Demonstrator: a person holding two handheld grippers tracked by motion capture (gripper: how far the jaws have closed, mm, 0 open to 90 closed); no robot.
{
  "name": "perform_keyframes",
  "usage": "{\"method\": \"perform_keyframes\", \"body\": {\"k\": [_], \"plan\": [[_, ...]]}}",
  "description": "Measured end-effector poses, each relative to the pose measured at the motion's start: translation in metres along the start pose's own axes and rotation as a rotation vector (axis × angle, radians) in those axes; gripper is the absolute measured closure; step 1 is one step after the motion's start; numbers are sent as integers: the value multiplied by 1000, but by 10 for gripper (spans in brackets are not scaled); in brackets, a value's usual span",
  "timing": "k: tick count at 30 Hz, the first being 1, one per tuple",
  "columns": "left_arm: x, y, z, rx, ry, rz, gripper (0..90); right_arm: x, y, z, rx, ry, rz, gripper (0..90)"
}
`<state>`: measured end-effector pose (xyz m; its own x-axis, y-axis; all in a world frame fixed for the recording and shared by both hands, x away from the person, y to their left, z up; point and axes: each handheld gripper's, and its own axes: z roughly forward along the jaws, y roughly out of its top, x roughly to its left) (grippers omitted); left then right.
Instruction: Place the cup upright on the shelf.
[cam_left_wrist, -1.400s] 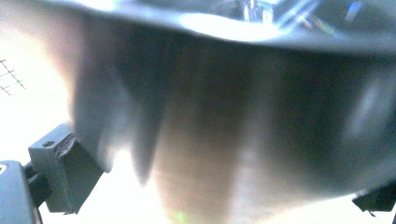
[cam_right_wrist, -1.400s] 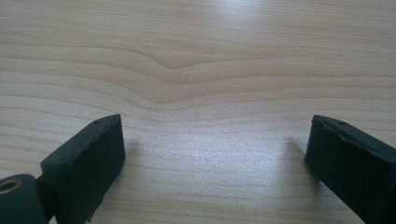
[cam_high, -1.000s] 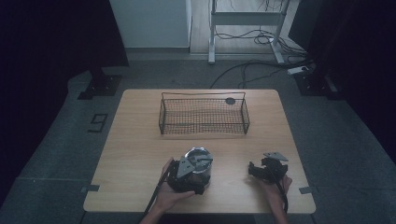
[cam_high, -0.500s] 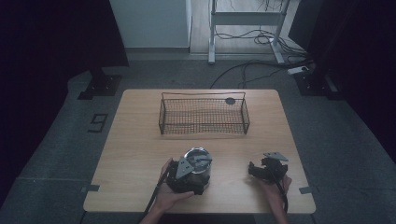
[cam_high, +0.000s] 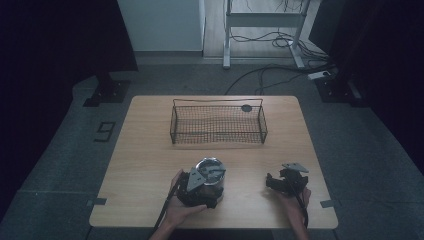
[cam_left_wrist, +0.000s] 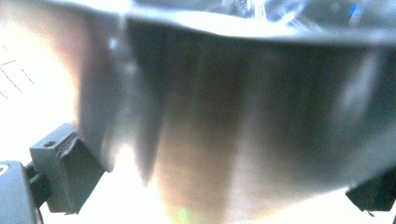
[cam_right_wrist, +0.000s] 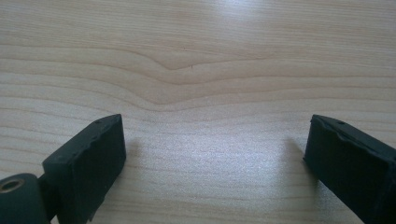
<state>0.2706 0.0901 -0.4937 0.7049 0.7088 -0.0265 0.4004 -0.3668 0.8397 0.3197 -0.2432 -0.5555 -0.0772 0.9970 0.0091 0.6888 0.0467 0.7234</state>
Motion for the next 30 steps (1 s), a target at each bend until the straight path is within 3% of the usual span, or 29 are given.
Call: {"method": "perform_keyframes", "body": {"k": [30], "plan": [[4,6,-14,-42,-8,-31,40,0,0,0,0,0,-1,51]]}}
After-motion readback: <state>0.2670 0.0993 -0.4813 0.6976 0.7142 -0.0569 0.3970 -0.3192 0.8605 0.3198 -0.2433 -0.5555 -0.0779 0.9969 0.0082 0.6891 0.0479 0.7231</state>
